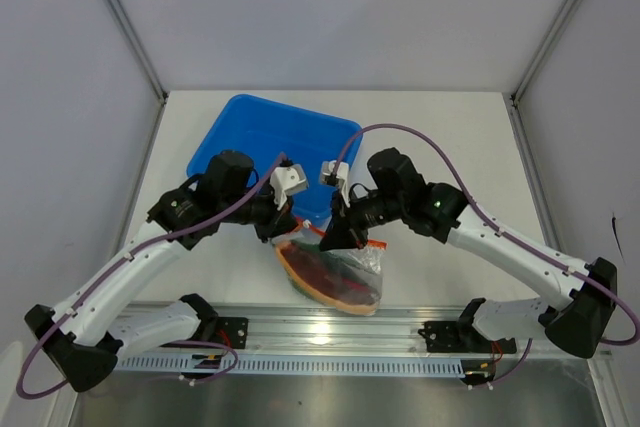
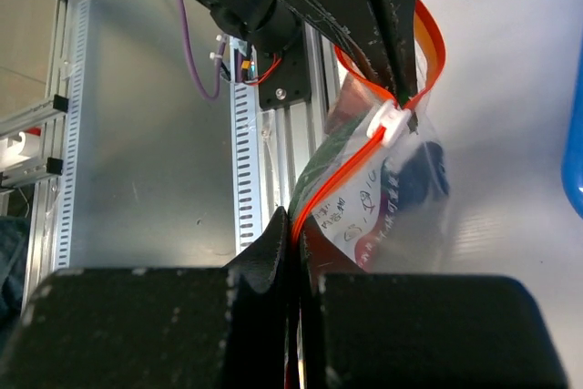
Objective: Place the food in the zip-top bag and seal the zipper
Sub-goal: Adjust the fake vegetable in the zipper food storage bag.
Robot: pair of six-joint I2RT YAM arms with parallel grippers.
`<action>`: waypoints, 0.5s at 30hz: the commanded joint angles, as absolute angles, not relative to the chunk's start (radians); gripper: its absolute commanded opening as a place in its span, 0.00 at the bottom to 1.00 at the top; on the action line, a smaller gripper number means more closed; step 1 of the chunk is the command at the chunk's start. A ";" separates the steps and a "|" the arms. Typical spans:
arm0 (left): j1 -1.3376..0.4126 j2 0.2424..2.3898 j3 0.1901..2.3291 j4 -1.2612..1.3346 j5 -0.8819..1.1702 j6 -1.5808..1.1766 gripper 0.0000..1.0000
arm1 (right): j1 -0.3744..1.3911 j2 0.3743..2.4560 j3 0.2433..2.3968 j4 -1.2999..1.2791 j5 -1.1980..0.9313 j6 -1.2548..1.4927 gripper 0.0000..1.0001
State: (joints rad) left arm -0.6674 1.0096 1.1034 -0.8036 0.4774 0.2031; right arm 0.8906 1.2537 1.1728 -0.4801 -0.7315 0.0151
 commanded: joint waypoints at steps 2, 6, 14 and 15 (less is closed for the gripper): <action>-0.667 0.991 1.135 -0.749 0.563 0.241 0.06 | 0.916 1.252 1.218 -0.411 -0.790 0.012 0.00; -0.667 0.974 1.112 -0.768 0.603 0.285 0.09 | 0.916 1.244 1.224 -0.425 -0.773 0.006 0.00; -0.667 0.890 1.046 -0.801 0.663 0.362 0.08 | 0.896 1.238 1.229 -0.430 -0.770 0.005 0.00; -0.667 0.891 1.045 -0.804 0.673 0.364 0.09 | 0.894 1.239 1.230 -0.428 -0.775 0.005 0.00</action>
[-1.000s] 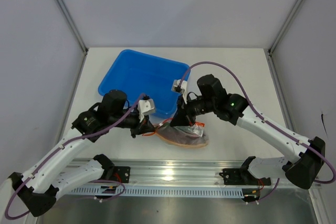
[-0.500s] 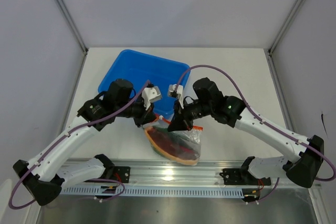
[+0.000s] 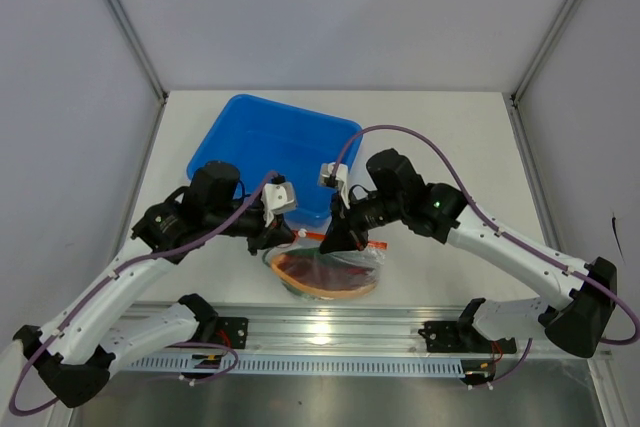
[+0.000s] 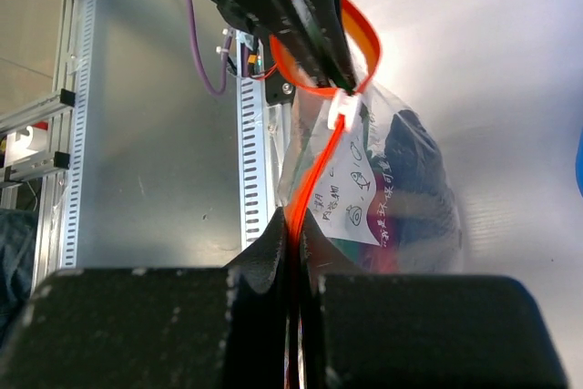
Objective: Place the food in the zip-top bag and seal the zipper
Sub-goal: Adjust the fake vegetable in the zipper food storage bag, then zip the zipper food storage bag at the center of the board.
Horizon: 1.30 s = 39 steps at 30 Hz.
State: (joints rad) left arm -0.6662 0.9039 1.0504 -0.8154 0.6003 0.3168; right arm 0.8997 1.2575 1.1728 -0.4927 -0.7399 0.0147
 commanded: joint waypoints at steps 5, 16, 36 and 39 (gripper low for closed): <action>-0.667 0.891 1.046 -0.793 0.722 0.368 0.23 | 0.893 1.249 1.241 -0.434 -0.778 0.005 0.00; -0.667 0.824 1.016 -0.719 0.566 0.302 0.51 | 0.893 1.236 1.232 -0.460 -0.776 0.006 0.00; -0.667 0.629 0.956 -0.469 0.553 0.245 0.71 | 0.899 1.243 1.226 -0.472 -0.831 -0.037 0.00; -0.667 0.699 1.007 -0.527 0.695 0.258 0.69 | 0.908 1.244 1.226 -0.472 -0.834 -0.038 0.00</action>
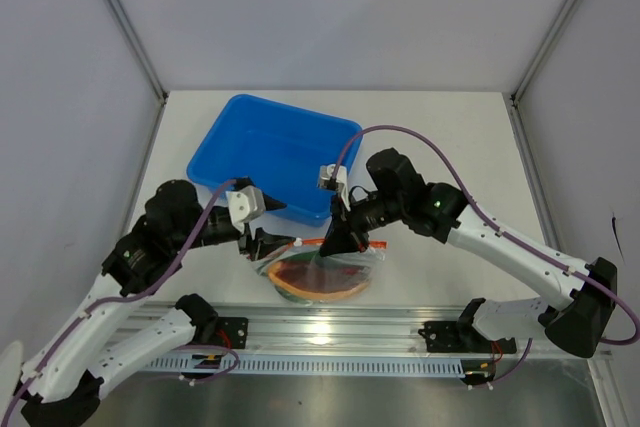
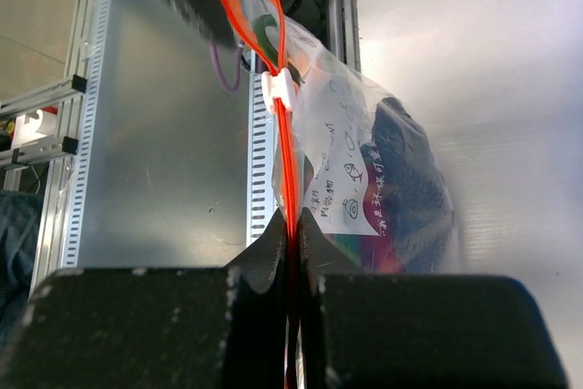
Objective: Place the food in the zip-top bag and seal the zipper
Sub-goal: Zip the zipper food storage bag at the center of the board.
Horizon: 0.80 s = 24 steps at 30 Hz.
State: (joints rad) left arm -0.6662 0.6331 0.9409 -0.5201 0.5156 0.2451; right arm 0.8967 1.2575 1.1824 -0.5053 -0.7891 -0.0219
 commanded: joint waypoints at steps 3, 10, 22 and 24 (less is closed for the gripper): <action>-0.667 0.770 1.022 -0.572 0.775 0.268 0.69 | 0.913 1.244 1.229 -0.476 -0.833 -0.038 0.00; -0.667 0.802 1.011 -0.586 0.779 0.270 0.70 | 0.916 1.247 1.233 -0.482 -0.827 -0.038 0.00; -0.667 0.833 1.040 -0.663 0.801 0.305 0.45 | 0.917 1.261 1.246 -0.482 -0.818 -0.040 0.00; -0.669 0.828 1.037 -0.655 0.799 0.304 0.38 | 0.917 1.264 1.244 -0.483 -0.816 -0.041 0.00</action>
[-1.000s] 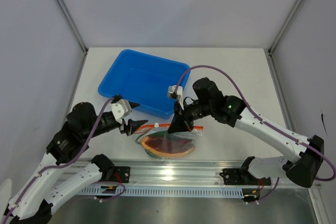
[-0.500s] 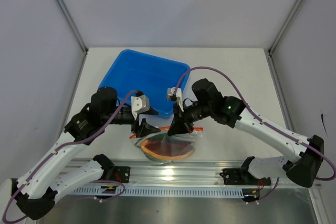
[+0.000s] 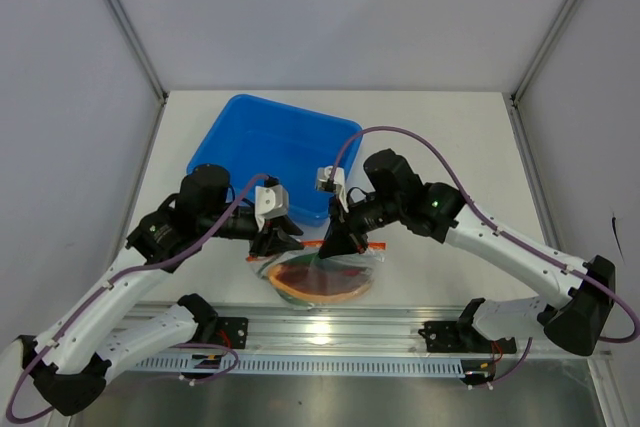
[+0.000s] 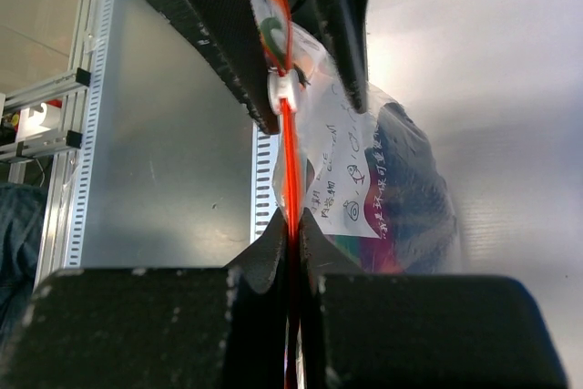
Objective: Place the food in the zip-top bag and seal the zipper
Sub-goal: Zip the zipper food storage bag at the center of the board.
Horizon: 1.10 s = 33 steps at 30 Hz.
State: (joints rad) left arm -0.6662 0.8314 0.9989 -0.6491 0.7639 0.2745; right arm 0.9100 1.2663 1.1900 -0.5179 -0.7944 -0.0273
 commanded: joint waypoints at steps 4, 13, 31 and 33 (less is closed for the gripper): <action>-0.667 0.818 1.035 -0.647 0.805 0.302 0.15 | 0.920 1.267 1.243 -0.486 -0.804 -0.041 0.00; -0.667 0.781 1.028 -0.683 0.753 0.302 0.01 | 0.907 1.214 1.192 -0.460 -0.660 -0.019 0.00; -0.666 0.672 0.965 -0.719 0.526 0.253 0.01 | 0.779 1.092 1.023 -0.430 -0.552 0.080 0.00; -0.666 0.654 0.960 -0.724 0.479 0.250 0.01 | 0.755 1.066 1.011 -0.433 -0.532 0.093 0.00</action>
